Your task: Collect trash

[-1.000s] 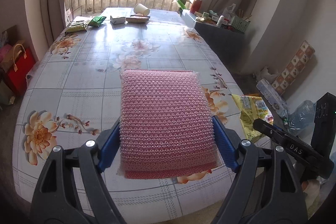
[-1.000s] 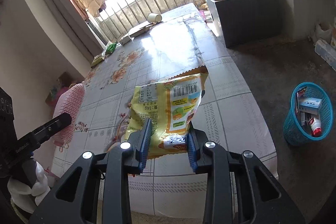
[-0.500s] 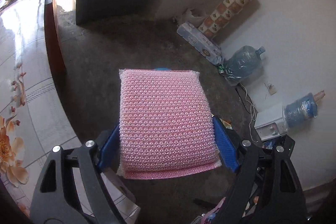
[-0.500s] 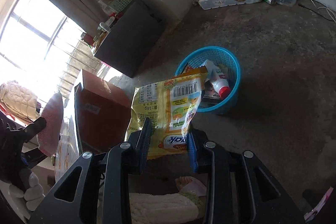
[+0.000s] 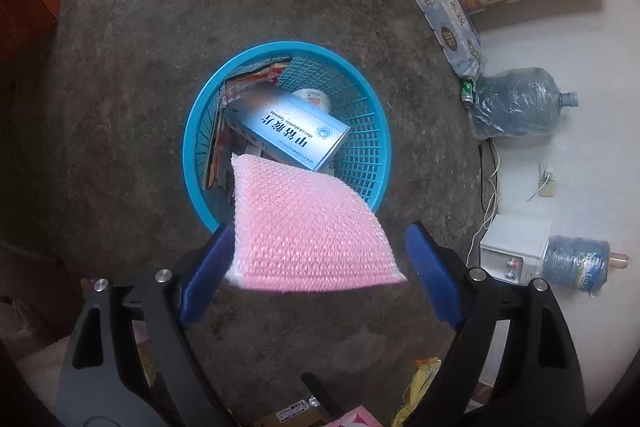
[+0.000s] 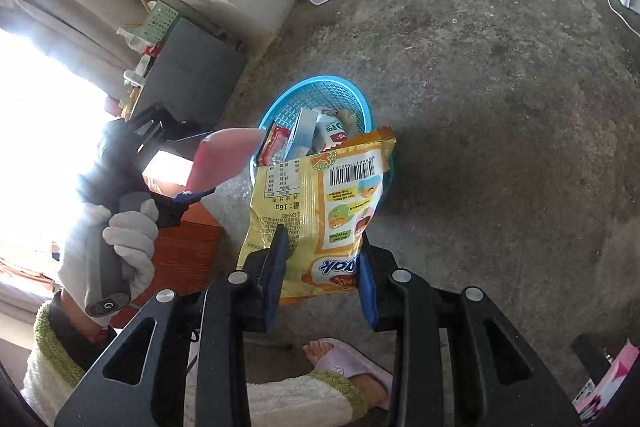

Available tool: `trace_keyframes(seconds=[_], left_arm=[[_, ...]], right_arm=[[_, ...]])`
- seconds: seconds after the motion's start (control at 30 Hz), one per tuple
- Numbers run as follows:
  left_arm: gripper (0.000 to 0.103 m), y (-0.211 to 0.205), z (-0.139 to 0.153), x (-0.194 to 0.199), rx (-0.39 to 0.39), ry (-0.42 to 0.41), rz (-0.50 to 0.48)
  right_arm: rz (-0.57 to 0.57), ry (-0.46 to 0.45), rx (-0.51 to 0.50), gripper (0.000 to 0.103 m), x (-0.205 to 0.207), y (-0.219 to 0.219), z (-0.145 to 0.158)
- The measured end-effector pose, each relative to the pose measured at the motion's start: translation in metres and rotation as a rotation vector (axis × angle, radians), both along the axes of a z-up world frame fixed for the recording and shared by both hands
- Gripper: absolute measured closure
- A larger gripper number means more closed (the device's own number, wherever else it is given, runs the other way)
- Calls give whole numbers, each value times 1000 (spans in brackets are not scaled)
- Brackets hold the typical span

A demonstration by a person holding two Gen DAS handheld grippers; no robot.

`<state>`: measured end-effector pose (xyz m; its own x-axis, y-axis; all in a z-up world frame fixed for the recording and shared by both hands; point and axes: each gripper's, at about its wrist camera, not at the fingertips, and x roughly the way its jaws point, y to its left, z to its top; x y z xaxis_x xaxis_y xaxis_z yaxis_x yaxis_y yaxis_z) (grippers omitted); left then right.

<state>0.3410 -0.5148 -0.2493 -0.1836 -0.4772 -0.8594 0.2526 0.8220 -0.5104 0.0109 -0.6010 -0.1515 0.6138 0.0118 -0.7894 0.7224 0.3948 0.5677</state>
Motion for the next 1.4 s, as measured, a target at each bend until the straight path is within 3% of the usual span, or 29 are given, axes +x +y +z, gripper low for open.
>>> trace_keyframes(seconds=[0.1, 0.23, 0.33, 0.53, 0.6, 0.67, 0.8, 0.9, 1.1, 1.27, 1.4], left_arm=[[20, -7, -11, 5, -19, 25, 12], [20, -6, 2, 7, -33, 34, 11], [20, 4, 36, 8, -72, -7, -3], [20, 47, 137, -1, -128, -152, -79], [20, 71, 169, -6, -150, -197, -115], [20, 100, 194, -11, -156, -249, -134], [19, 166, 220, -18, -149, -292, -102], [20, 215, 228, -26, -126, -332, -66], [19, 300, 238, -53, -149, -379, 32], [19, 355, 264, -100, -140, -596, 97], [13, 384, 282, -144, -91, -767, 158]], right_arm=[[7, 11, -3, 71, 5, -4, -7], [21, 21, -12, 71, 19, -14, -15], [77, 24, -35, 70, 49, -29, -22], [97, 12, 86, 64, 120, -80, -70], [72, 116, 42, 59, 141, -92, -87], [90, 265, -113, 57, 164, -94, -94], [111, 320, -177, 57, 179, -93, -101], [112, 328, -256, 57, 178, -90, -90], [73, 178, -238, 57, 144, -78, -52], [133, 27, -280, 56, 94, -20, 11], [239, -110, -460, 36, 54, 54, 87]])
